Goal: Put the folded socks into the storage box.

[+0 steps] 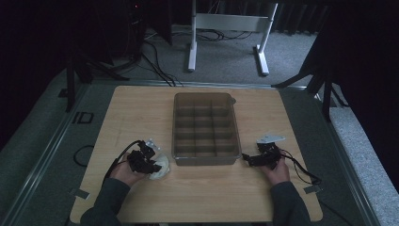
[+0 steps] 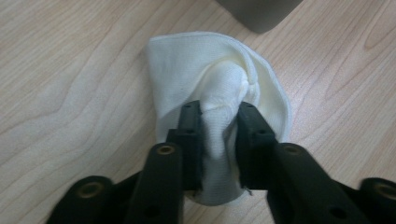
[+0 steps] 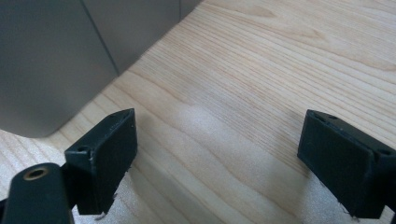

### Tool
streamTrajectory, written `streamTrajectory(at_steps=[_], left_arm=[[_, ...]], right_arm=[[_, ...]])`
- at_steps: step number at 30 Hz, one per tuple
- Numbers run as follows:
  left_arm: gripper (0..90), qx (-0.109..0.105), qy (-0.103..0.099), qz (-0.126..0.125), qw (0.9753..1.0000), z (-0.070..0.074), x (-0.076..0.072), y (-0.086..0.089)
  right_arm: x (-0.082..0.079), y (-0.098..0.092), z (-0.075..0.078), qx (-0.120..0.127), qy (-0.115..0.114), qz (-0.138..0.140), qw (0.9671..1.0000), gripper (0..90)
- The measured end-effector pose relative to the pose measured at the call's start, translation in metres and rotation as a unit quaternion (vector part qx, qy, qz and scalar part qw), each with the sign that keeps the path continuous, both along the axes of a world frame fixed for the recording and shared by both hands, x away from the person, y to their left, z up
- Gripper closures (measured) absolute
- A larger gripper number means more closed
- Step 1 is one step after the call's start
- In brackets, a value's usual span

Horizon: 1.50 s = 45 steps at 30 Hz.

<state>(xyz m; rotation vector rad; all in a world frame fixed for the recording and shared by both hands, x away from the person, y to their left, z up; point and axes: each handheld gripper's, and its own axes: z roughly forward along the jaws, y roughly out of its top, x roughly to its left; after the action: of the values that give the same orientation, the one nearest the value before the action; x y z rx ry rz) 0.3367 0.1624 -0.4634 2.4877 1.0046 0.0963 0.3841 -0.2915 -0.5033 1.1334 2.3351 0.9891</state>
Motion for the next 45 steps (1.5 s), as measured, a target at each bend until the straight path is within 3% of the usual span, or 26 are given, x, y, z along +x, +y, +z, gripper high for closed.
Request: streamTrajectory(at_steps=[12, 18, 22, 27, 32, 36, 40, 45], left_arm=[[45.4, -0.026, 0.001, -0.006, 0.9996, 0.006, -0.006, -0.001], [34.3, 0.015, 0.002, -0.005, 0.9999, -0.006, -0.005, -0.009], [32.0, 0.027, -0.008, -0.008, 0.9996, -0.008, -0.007, -0.014], [36.7, 0.059, -0.025, -0.006, 0.9979, -0.008, -0.009, -0.02], [60.9, 0.062, -0.039, 0.007, 0.9973, -0.006, -0.009, -0.019], [67.5, 0.075, -0.048, -0.004, 0.996, -0.004, -0.01, -0.021], [69.4, 0.073, -0.048, -0.008, 0.9961, -0.003, -0.009, -0.02], [70.1, 0.053, -0.05, -0.009, 0.9973, 0.002, -0.01, -0.013]], right_arm=[[0.0, 0.0, 0.0, 0.0, 0.0, 0.0, 1.0, 11.6], [0.0, 0.0, 0.0, 0.0, 0.0, 0.0, 1.0, 11.6], [0.0, 0.0, 0.0, 0.0, 0.0, 0.0, 1.0, 11.5], [0.0, 0.0, 0.0, 0.0, 0.0, 0.0, 1.0, 11.5], [0.0, 0.0, 0.0, 0.0, 0.0, 0.0, 1.0, 11.6], [0.0, 0.0, 0.0, 0.0, 0.0, 0.0, 1.0, 11.5], [0.0, 0.0, 0.0, 0.0, 0.0, 0.0, 1.0, 11.6], [0.0, 0.0, 0.0, 0.0, 0.0, 0.0, 1.0, 11.5]])
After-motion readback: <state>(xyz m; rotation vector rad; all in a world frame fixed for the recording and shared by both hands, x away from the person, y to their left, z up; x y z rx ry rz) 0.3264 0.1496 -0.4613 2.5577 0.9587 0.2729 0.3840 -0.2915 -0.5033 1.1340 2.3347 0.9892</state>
